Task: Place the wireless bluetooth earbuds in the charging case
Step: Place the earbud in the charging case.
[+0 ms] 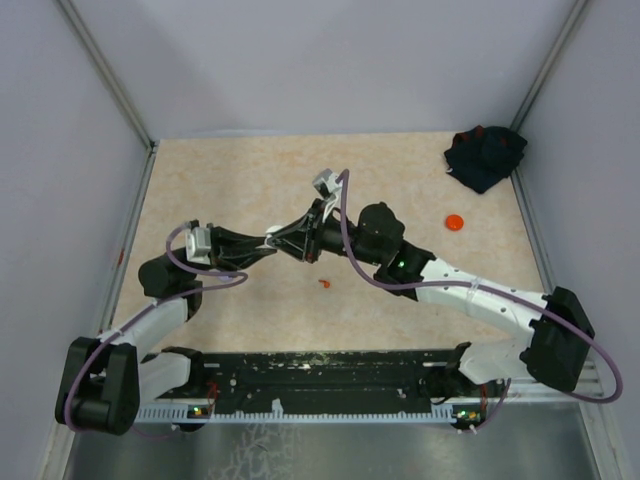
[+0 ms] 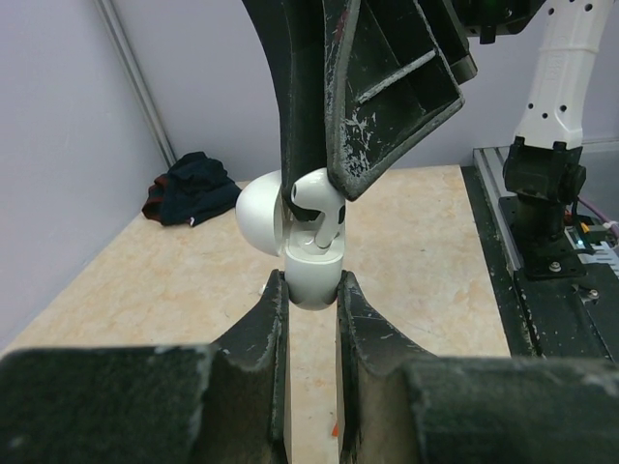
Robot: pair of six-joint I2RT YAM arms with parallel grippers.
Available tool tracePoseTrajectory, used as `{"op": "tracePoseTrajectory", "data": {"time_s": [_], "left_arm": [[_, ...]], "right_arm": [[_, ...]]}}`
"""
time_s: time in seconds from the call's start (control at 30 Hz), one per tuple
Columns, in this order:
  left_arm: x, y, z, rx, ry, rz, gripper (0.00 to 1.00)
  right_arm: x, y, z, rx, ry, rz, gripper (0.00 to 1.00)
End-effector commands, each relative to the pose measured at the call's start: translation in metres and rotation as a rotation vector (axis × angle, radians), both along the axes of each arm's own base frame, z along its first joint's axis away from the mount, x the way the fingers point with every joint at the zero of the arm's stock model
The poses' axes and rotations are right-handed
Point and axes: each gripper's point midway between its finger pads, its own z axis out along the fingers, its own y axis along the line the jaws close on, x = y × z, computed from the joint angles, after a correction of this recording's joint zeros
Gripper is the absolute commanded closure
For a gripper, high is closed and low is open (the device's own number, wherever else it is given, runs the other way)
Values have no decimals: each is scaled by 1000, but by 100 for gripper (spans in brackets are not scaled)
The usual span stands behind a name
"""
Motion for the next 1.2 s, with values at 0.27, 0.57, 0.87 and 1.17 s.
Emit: {"op": "tracePoseTrajectory", "data": {"time_s": [0.27,0.57,0.87,1.17], "left_arm": [[-8,2,14,-42,-86,13,94],[-6,2,14,-47,-79,18,95],[-4,1,12,-38,-64,14,95],[-3,0,10,-26,-45,4,97]], "right_arm": [[5,-17,16,107,65,-106,82],[9,-20,9,90,117,-141,82],[13,-12,4,46,137,-131,79],[16,-14,19,11,72,-149,67]]}}
